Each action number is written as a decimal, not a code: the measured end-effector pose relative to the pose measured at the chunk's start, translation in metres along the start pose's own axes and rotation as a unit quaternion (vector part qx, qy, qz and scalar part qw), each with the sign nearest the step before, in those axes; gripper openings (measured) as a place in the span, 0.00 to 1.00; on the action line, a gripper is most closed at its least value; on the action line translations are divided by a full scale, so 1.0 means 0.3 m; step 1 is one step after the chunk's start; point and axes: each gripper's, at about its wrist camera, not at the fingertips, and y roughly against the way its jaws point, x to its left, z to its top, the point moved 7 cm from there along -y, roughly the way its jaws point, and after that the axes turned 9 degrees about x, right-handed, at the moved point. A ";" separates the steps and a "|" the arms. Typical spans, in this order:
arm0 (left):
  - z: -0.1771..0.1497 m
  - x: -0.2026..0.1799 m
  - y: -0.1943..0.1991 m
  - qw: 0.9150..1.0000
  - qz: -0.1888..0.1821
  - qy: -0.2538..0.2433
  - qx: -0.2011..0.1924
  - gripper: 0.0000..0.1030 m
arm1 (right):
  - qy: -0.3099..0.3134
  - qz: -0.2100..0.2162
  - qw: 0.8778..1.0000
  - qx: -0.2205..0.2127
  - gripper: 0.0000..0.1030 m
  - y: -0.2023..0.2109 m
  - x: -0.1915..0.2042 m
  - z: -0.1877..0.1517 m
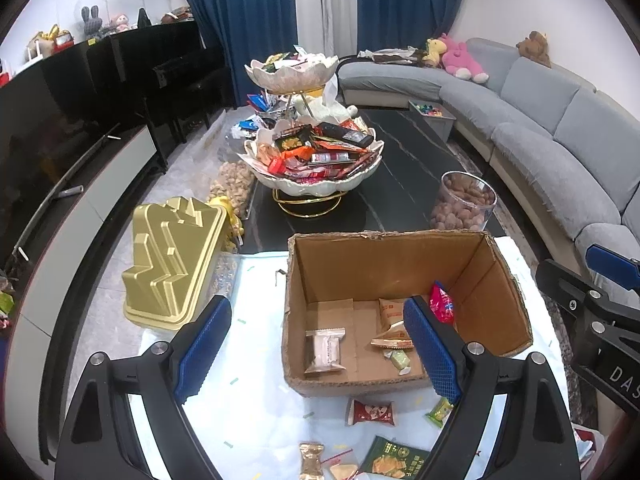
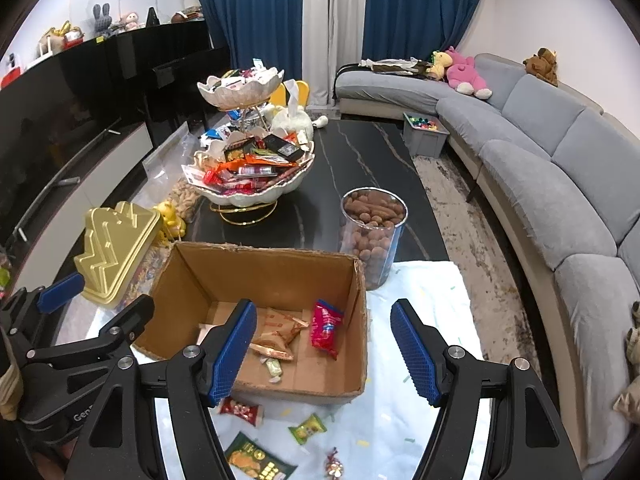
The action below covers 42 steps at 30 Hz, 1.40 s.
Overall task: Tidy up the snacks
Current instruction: 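Withdraw both open tools from the box back over the scattered snacks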
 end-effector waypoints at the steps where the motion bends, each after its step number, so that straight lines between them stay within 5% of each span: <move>1: -0.003 0.002 0.007 1.000 0.001 0.000 -0.001 0.86 | 0.000 0.001 1.000 -0.001 0.68 0.007 0.002 -0.004; 23: -0.147 0.011 0.140 1.000 0.012 -0.001 -0.001 0.86 | 0.001 -0.004 1.000 -0.008 0.68 0.113 -0.006 -0.128; 42: -0.328 -0.035 0.121 1.000 0.016 -0.004 0.018 0.85 | -0.007 -0.010 1.000 0.009 0.68 0.110 -0.052 -0.285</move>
